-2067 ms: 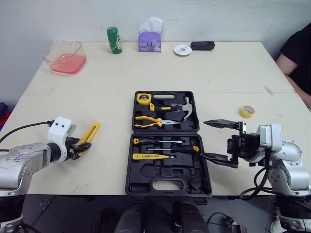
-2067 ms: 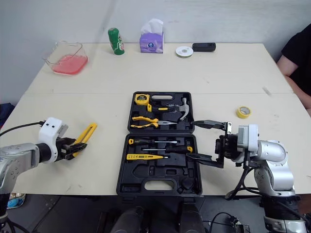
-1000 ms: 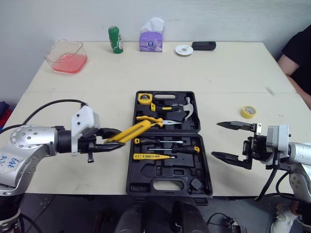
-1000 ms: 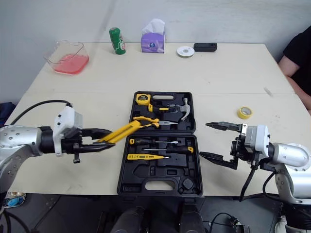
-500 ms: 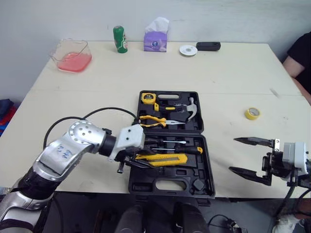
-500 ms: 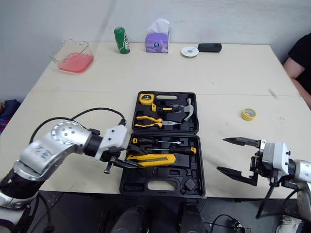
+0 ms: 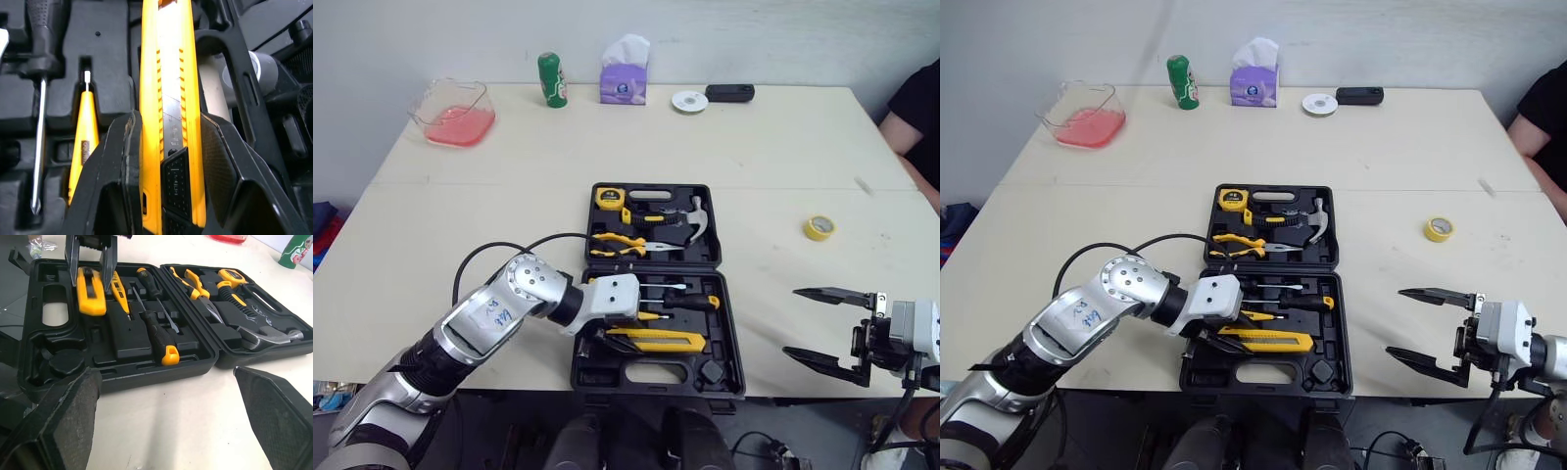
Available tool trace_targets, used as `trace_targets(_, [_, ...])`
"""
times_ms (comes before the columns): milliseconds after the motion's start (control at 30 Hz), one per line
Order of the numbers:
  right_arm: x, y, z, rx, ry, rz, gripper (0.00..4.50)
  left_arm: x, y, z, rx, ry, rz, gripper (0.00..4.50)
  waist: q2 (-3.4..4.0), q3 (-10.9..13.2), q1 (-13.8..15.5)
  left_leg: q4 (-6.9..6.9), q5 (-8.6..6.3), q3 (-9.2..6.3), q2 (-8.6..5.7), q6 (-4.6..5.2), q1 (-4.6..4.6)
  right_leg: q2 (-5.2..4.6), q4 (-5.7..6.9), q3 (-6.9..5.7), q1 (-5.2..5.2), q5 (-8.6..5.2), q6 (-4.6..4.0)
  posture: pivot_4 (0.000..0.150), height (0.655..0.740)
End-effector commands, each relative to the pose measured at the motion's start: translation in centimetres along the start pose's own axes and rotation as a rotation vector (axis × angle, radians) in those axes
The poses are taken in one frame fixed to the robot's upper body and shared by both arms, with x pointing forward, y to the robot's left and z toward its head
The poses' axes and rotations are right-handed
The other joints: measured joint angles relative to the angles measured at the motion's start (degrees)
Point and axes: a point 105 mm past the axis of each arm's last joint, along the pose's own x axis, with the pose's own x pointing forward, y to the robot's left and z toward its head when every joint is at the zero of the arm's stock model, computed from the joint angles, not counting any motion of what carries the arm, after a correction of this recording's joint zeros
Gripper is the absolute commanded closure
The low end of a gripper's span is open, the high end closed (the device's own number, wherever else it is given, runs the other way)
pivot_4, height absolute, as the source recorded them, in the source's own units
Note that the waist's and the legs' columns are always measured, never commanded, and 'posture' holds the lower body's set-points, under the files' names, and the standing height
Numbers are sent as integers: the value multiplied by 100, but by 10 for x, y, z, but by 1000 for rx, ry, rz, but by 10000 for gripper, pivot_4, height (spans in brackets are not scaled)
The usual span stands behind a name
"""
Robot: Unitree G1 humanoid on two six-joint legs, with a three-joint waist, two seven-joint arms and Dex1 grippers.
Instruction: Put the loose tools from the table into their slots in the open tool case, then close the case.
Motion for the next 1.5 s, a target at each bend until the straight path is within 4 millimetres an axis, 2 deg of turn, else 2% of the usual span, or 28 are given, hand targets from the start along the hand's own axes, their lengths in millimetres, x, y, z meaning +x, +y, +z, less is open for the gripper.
trace_targets(33, [5, -2, 13, -39, -33, 2, 0, 0, -5, -2, 24, 29, 16, 32675, 0, 0, -2, 0, 0, -1, 0, 0, 0, 0, 0, 0, 0, 0, 0, 1500, 7400])
trace_targets(533, [15, -5, 22, -39, -55, 13, 0, 8, -2, -17, -22, 56, 79, 32675, 0, 0, 0, 3, 2, -3, 0, -1, 4, -1, 5, 0, 4, 0, 0, 1500, 7400])
trace_targets(767, [19, -8, 25, -41, -57, 5, 0, 8, -4, -15, -9, 53, 66, 32675, 0, -1, -3, 4, 2, -4, 0, -1, 5, -1, 6, 0, 4, 0, 0, 1500, 7400])
trace_targets(833, [20, -8, 26, -41, -56, 2, 0, 8, -4, -12, 27, 46, 67, 22149, 0, -1, -1, 4, 2, -4, 0, -1, 5, -1, 6, 0, 4, 0, 0, 1500, 7400])
trace_targets(900, [20, -8, 26, -40, -55, 0, 0, 8, -1, -6, 60, 21, 81, 14795, 0, -1, 0, 4, 2, -4, 0, -1, 4, -1, 6, -1, 4, 0, 0, 1500, 7400])
trace_targets(967, [21, -9, 26, -39, -53, -4, 0, 6, -1, 0, 111, -6, 70, 4982, 0, -1, 0, 4, 2, -4, -1, -1, 3, -1, 4, -2, 4, 0, 0, 1500, 7400])
trace_targets(1100, [21, -9, 27, -37, -51, -10, 0, 0, 0, 19, 128, -100, 60, 4982, 0, 0, 1, 5, 2, -4, -2, 1, -1, -2, 2, -4, 4, 0, 0, 1500, 7400])
trace_targets(1367, [21, -11, 26, -34, -43, -20, 0, -14, 13, 29, 220, -279, 108, 4982, 0, -1, 0, 11, 3, -6, -2, 2, -1, -4, 9, -7, 3, 0, 0, 1500, 7400])
trace_targets(1433, [20, -11, 25, -31, -42, -21, 0, -17, 12, 33, 231, -346, 103, 10478, 0, -1, -1, 11, 3, -7, -2, 2, -1, -3, 7, -9, 3, 0, 0, 1500, 7400])
trace_targets(1500, [20, -11, 24, -26, -41, -22, 0, -18, 9, 35, 250, -393, 87, 18533, 0, -1, -1, 12, 3, -7, -2, 2, -1, -4, 9, -10, 3, 0, 0, 1500, 7400])
